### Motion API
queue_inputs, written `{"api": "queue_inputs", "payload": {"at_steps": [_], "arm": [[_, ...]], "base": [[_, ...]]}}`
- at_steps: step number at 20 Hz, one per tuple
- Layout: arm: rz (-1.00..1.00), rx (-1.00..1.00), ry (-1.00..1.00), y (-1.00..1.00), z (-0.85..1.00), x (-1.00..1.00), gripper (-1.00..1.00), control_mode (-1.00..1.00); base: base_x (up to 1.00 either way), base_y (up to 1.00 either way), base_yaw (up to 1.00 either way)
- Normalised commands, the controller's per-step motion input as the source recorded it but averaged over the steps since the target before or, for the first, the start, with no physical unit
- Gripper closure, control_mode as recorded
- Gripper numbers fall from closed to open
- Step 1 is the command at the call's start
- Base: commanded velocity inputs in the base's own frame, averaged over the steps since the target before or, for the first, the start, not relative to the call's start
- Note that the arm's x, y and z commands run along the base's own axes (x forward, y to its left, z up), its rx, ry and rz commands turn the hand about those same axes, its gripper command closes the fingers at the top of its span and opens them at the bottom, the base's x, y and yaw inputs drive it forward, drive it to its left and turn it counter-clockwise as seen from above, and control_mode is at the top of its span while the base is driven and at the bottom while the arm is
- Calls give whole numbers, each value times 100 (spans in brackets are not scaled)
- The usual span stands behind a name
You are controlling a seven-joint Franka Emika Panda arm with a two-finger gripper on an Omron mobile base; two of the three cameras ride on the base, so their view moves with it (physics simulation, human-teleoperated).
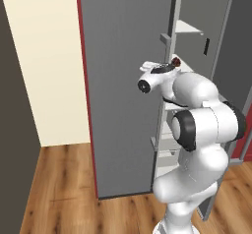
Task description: Pick up the frozen steak from the freezer, place it on any shelf in the fridge, and close the fridge and freezer doors when done.
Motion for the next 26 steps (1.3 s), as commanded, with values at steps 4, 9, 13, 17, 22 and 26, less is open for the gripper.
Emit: {"api": "queue_inputs", "payload": {"at_steps": [4, 9, 13, 17, 22, 26], "arm": [[1, 0, -2, 0, 98, -95, -100, -100], [3, 1, 0, -3, 95, -100, -100, -100], [8, 0, 5, -15, 70, -100, -100, -100], [19, 1, 10, -30, 21, -100, -100, -100], [22, 4, 17, -34, 2, -100, -100, -100], [19, 4, 20, -30, 11, -100, -100, -100]], "base": [[0, 0, 0], [0, 0, 0], [0, 0, 0], [0, 0, 0], [0, 0, 0], [0, 0, 0]]}}
